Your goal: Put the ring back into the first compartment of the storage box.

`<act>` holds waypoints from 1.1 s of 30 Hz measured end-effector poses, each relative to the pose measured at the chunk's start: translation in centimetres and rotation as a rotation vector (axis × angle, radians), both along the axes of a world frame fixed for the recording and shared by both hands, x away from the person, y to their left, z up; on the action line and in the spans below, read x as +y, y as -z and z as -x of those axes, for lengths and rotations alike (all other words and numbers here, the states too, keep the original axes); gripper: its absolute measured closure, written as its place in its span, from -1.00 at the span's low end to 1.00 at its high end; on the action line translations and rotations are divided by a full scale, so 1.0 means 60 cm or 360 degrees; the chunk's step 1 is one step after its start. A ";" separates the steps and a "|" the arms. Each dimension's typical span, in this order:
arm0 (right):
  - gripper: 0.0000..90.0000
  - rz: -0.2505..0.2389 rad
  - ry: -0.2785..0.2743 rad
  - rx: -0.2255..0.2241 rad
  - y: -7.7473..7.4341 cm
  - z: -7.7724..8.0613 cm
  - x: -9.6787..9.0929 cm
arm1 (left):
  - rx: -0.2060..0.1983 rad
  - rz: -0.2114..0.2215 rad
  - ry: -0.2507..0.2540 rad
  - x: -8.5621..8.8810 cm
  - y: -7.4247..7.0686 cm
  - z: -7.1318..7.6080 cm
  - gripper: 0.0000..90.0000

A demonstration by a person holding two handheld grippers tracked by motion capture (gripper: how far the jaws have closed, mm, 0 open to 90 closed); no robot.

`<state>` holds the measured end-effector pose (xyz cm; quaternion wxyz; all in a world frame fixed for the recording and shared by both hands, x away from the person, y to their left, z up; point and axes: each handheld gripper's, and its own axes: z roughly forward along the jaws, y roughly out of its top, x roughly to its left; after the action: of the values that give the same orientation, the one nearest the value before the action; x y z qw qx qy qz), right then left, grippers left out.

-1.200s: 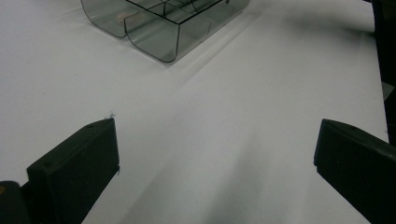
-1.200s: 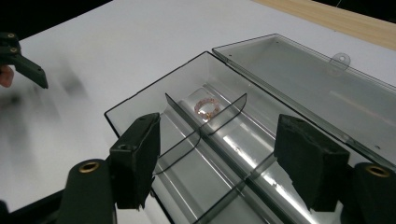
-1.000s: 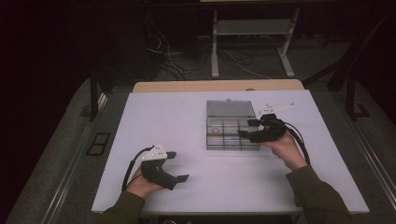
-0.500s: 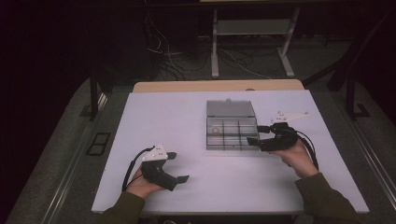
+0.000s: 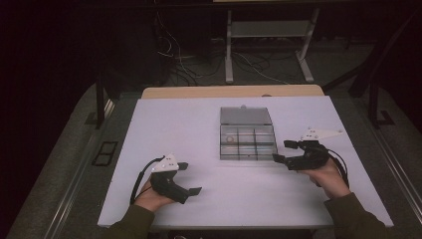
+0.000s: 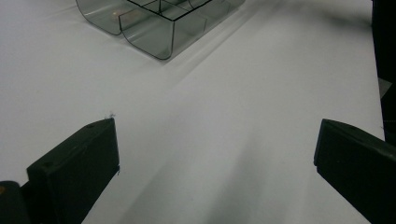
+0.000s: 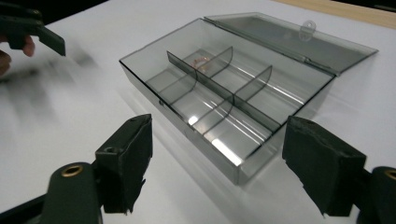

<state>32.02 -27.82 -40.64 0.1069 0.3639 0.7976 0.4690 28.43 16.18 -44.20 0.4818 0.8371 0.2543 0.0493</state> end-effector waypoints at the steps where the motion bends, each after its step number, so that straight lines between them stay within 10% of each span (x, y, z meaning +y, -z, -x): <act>1: -0.48 0.0003 0.0010 0.0002 0.002 0.003 -0.002 | 0.0000 0.0002 -0.0001 0.000 0.000 0.000 -1.00; 33: -0.62 -0.0041 0.0084 -0.0017 0.053 0.086 -0.042 | 0.0002 -0.0002 0.0000 0.002 -0.001 0.001 -1.00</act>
<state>26.89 -30.31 -43.82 0.1188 0.3836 0.7810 0.4782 28.35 16.28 -44.16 0.4811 0.8375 0.2545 0.0490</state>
